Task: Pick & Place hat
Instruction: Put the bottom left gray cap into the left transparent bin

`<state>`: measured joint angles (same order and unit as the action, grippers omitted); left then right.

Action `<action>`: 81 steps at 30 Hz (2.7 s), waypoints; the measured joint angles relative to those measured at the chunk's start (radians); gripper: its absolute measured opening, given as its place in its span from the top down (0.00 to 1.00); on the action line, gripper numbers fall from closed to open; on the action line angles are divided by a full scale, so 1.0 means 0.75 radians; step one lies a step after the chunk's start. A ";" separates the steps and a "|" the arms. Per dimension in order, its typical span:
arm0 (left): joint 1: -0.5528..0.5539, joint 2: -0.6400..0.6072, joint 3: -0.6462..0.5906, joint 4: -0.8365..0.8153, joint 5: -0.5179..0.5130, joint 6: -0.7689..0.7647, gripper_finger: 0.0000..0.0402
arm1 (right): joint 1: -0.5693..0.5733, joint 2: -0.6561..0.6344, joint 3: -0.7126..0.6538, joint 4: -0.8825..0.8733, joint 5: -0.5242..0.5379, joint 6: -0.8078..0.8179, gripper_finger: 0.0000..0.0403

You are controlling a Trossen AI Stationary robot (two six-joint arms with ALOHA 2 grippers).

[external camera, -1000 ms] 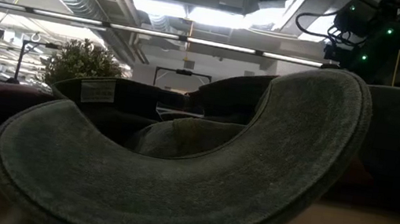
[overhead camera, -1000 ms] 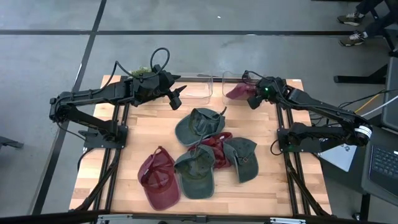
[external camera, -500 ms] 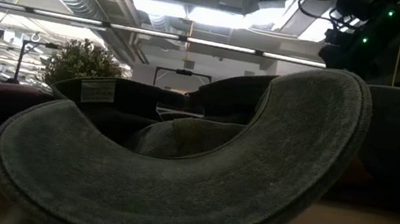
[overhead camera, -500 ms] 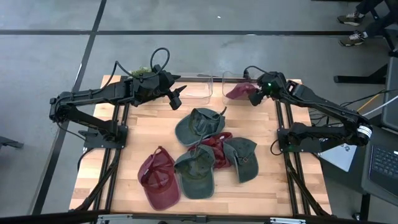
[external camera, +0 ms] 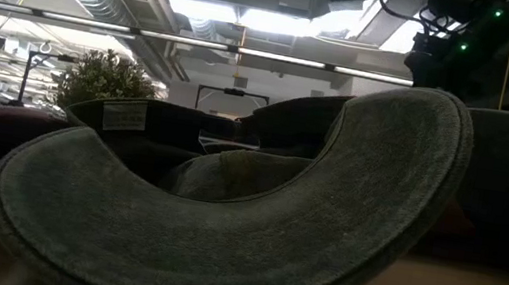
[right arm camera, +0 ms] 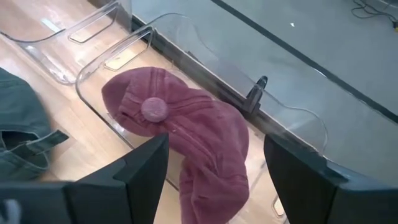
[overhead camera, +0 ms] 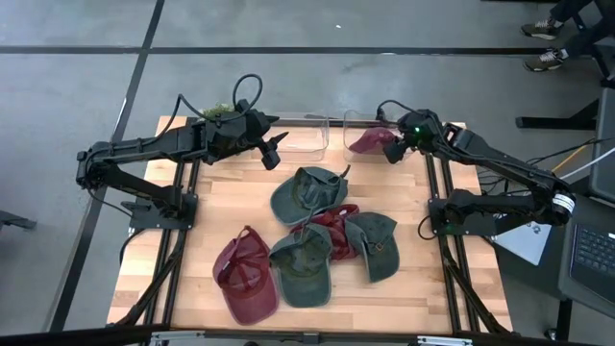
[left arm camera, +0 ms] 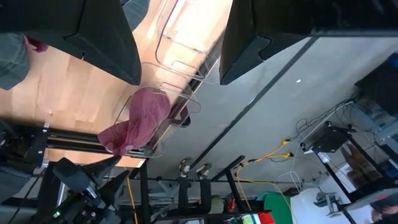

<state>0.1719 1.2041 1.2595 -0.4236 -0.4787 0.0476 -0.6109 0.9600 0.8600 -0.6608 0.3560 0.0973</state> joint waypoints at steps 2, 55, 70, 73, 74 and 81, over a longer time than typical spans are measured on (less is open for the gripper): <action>0.000 0.000 0.000 0.000 -0.007 0.001 0.47 | 0.000 0.000 0.000 0.015 0.021 -0.006 0.35; 0.000 0.000 0.000 0.000 0.024 -0.010 0.47 | 0.176 -0.087 0.001 0.271 -0.501 0.217 0.35; -0.010 0.000 0.000 0.000 0.231 -0.011 0.47 | 0.437 0.011 0.001 0.279 -0.430 0.305 0.35; -0.032 0.000 0.000 -0.006 0.236 -0.011 0.47 | 0.476 0.049 0.001 0.279 -0.430 0.319 0.35; -0.040 0.000 0.000 -0.015 0.237 -0.011 0.47 | 0.489 0.059 0.001 0.279 -0.430 0.319 0.35; -0.096 0.000 0.000 -0.156 0.237 -0.073 0.47 | 0.571 0.107 0.001 0.294 -0.430 0.330 0.35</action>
<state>0.1001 1.2041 1.2594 -0.5406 -0.3012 -0.0072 -0.1825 1.0403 0.8608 -0.4405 0.0336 0.3446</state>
